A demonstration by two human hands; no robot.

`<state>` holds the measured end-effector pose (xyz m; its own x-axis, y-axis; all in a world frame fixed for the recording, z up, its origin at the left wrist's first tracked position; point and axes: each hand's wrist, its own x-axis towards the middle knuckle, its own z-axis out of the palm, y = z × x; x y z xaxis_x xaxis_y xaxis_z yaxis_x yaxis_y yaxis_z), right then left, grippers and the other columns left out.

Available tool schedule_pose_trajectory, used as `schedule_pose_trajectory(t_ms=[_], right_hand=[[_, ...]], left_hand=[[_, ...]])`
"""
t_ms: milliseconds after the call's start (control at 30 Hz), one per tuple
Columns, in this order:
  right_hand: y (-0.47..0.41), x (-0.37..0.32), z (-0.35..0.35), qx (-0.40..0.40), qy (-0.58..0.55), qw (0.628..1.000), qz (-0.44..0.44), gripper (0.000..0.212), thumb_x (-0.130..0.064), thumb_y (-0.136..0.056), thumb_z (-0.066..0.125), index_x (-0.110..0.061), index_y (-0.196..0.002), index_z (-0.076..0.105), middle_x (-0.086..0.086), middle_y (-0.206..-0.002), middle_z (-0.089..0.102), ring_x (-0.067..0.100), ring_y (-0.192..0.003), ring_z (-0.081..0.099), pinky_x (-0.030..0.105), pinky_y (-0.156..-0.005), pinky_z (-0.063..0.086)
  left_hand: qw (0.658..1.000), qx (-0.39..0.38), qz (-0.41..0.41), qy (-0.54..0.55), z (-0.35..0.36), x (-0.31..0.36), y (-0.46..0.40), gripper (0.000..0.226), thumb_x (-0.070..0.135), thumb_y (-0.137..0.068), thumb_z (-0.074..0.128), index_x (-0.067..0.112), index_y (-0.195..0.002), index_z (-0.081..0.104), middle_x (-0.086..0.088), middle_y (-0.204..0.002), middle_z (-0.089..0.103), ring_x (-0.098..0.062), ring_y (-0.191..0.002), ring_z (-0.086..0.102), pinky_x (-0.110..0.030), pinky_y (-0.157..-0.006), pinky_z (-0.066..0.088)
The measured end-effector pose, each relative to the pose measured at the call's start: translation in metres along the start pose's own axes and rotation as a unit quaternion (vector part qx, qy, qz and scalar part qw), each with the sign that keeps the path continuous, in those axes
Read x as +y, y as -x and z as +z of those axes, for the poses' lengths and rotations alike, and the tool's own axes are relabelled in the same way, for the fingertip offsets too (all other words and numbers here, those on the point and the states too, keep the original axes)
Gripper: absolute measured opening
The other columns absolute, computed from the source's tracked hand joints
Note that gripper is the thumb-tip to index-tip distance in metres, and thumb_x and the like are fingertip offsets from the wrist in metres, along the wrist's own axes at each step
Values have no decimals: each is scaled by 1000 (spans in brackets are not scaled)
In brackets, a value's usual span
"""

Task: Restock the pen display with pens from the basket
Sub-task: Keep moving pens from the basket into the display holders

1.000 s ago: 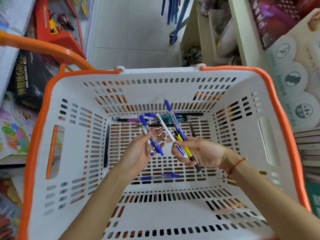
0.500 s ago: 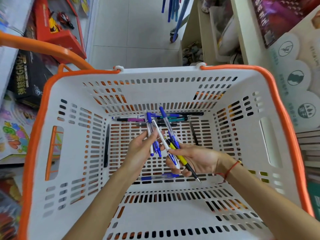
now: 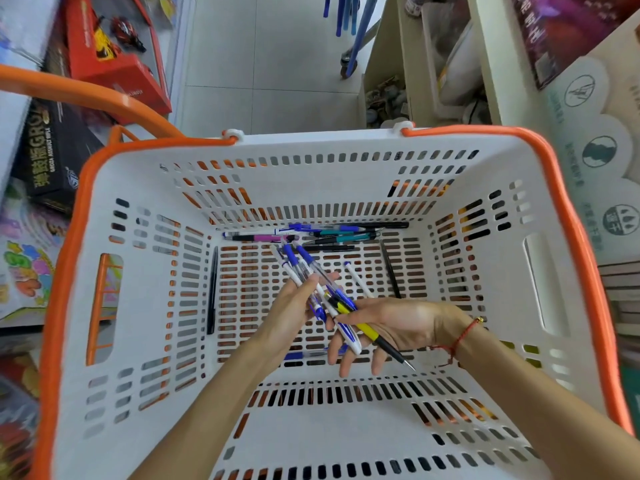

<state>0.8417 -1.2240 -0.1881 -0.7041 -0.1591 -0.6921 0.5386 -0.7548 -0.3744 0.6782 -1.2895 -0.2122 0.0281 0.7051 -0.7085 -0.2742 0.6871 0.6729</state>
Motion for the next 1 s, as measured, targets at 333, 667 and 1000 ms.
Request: schedule_pose_trajectory(t_ms=[333,667,1000], right_hand=[[-3,-1,2,-29,97,994,43,23,-31,-105,37,-12,-105,50,10,-103,68,19,-85,67,20,-55,53],[13,-18,-9,25,279,958,66,19,-18,-102,46,-2,-110,38,-1,-84,72,5,-42,34,13,-40,24],[36,-43,-11,174,399,899,46,26,-41,-85,67,-16,-77,68,-7,-56,58,13,-56,44,29,-66,35]], left_hand=[[998,23,34,37,13,-2,1,23,37,-95,51,21,-95,66,8,-79,71,-8,-85,70,-37,-92,52],[968,68,21,241,-12,7,-10,21,22,-103,40,12,-104,59,0,-73,56,-11,-65,58,-33,-68,61],[967,-180,-149,104,-12,15,5,25,29,-92,52,12,-107,63,-10,-120,69,-29,-109,67,-41,-90,56]])
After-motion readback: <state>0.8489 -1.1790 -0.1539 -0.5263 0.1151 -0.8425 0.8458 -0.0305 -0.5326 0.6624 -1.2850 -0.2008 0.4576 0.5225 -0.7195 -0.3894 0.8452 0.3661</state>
